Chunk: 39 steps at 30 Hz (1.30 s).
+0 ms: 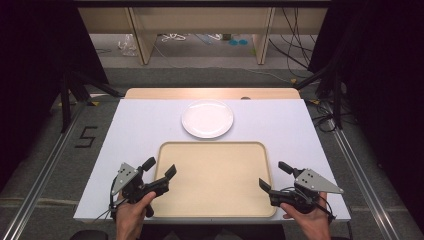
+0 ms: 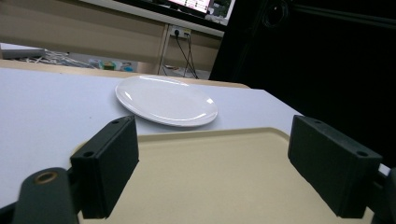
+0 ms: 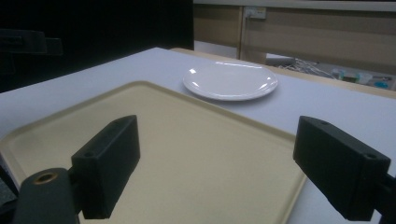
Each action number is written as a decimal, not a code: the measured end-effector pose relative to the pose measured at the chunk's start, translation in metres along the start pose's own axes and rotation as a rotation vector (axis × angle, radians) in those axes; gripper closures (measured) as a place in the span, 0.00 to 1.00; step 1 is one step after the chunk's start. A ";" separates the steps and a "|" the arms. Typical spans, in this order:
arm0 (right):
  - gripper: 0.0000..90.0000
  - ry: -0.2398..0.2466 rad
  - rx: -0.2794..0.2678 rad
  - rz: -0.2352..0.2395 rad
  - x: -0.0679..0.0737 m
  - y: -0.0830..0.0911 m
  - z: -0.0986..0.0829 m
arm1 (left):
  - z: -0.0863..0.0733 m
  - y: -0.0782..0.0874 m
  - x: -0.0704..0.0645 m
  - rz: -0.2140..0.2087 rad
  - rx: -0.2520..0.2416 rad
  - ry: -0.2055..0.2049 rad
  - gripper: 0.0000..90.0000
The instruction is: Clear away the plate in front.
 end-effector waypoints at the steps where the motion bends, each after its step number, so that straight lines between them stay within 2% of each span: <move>1: 0.17 -0.002 -0.004 0.001 0.000 0.000 0.000 | 0.000 -0.002 -0.002 -0.006 0.000 0.007 0.17; 7: 0.17 0.002 0.002 0.005 0.001 0.000 0.000 | -0.005 -0.013 -0.011 -0.036 0.040 0.043 0.18; 9: 0.17 0.003 0.004 0.007 0.001 0.000 0.000 | -0.006 -0.020 -0.015 -0.045 0.067 0.078 0.18; 12: 0.17 0.004 -0.005 0.012 0.001 0.000 0.001 | -0.006 -0.025 -0.018 -0.051 0.074 0.080 0.18; 16: 0.17 0.003 0.000 0.015 0.002 0.000 0.001 | -0.005 -0.036 -0.020 -0.061 0.107 0.099 0.18; 20: 0.17 0.003 -0.003 0.016 0.001 0.000 0.001 | -0.007 -0.042 -0.018 -0.053 0.133 0.116 0.18; 23: 0.17 0.003 0.004 0.016 0.002 0.000 0.000 | -0.007 -0.050 -0.016 -0.051 0.148 0.164 0.18; 26: 0.17 0.003 0.010 0.015 0.002 0.000 0.000 | -0.006 -0.054 -0.015 -0.047 0.156 0.176 0.19; 28: 0.18 0.003 0.009 0.016 0.002 0.000 0.000 | -0.004 -0.060 -0.011 -0.036 0.157 0.211 0.19; 29: 0.17 0.003 0.009 0.017 0.002 0.000 0.000 | -0.004 -0.060 -0.011 -0.036 0.157 0.211 0.19; 34: 0.18 0.004 0.005 0.016 0.002 0.000 0.000 | 0.001 -0.070 -0.005 -0.035 0.149 0.303 0.21; 37: 0.17 0.003 0.004 0.017 0.002 0.000 0.001 | 0.003 -0.075 0.001 -0.027 0.155 0.316 0.21; 39: 0.18 0.003 0.007 0.020 0.002 0.000 0.000 | 0.004 -0.079 0.004 -0.023 0.160 0.345 0.21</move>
Point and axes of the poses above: each handheld gripper's, and its own axes: y roughly backward along the jaws, z roughly out of its top, x roughly to its left, the point moved 7 cm from there along -y, roughly forward along the jaws, and after that the axes turned 7 degrees about y, right-handed, at the moved point
